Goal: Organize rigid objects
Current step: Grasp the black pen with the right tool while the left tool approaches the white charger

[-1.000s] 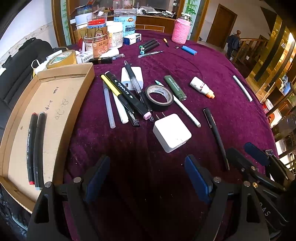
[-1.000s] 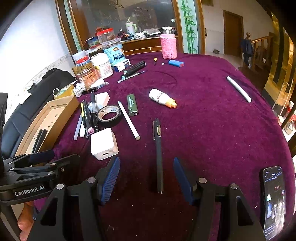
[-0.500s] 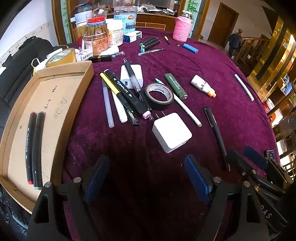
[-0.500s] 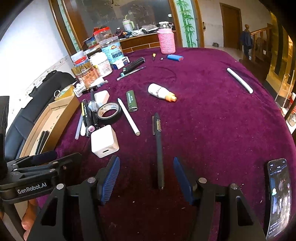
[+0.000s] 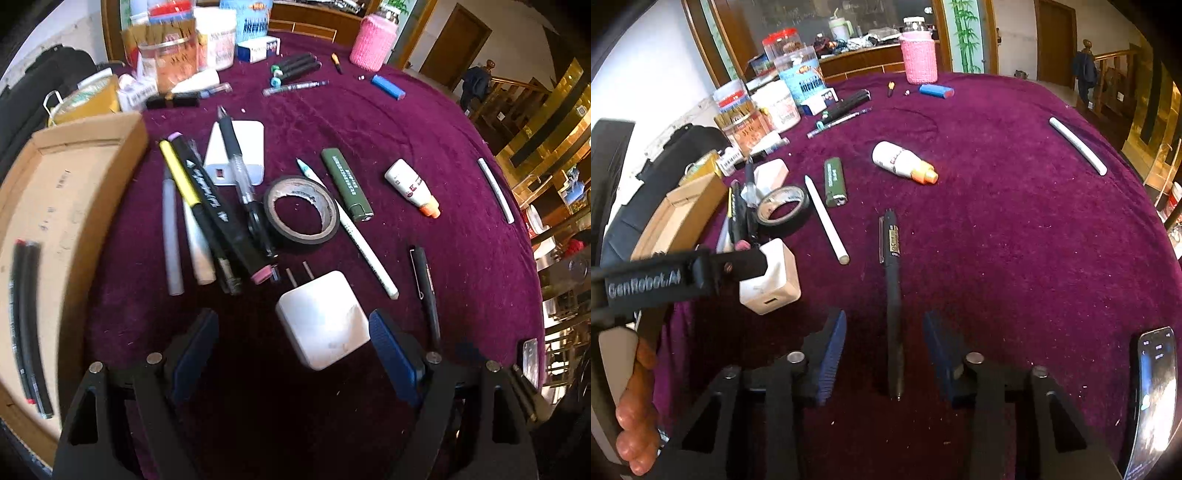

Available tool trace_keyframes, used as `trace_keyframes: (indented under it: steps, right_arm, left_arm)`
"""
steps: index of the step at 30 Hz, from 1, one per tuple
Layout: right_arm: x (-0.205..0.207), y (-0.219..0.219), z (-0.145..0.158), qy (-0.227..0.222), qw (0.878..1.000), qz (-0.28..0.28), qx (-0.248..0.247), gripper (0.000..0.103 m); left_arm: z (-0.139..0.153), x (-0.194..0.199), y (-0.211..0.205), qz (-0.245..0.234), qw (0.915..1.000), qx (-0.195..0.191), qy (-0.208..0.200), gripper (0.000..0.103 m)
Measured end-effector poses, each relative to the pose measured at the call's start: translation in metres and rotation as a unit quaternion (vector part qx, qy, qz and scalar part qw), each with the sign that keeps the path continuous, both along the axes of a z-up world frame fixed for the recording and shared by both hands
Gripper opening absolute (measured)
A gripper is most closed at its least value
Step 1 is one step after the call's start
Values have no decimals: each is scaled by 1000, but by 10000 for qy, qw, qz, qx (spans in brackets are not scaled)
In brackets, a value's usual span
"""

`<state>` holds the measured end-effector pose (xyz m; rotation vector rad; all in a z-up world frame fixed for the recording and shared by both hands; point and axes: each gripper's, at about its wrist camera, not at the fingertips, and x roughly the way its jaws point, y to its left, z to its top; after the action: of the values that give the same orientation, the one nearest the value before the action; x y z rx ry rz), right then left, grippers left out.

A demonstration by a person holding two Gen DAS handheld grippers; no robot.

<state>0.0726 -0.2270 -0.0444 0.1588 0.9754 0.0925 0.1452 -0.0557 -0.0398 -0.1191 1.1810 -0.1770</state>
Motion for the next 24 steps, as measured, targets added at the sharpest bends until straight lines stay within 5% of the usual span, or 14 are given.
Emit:
trace_keyframes:
  steps: [10, 16, 24]
  right_arm:
    - [8, 8, -9, 69, 9994, 17, -340, 38]
    - [8, 11, -11, 46, 9979, -66, -643, 20]
    - [2, 7, -10, 99, 9978, -105, -643, 9]
  left_arm:
    - [-13, 7, -12, 24, 9999, 107, 115, 85]
    - [-12, 7, -14, 135, 9997, 170, 104, 85]
    - [-6, -2, -22, 62, 9995, 291, -62, 71]
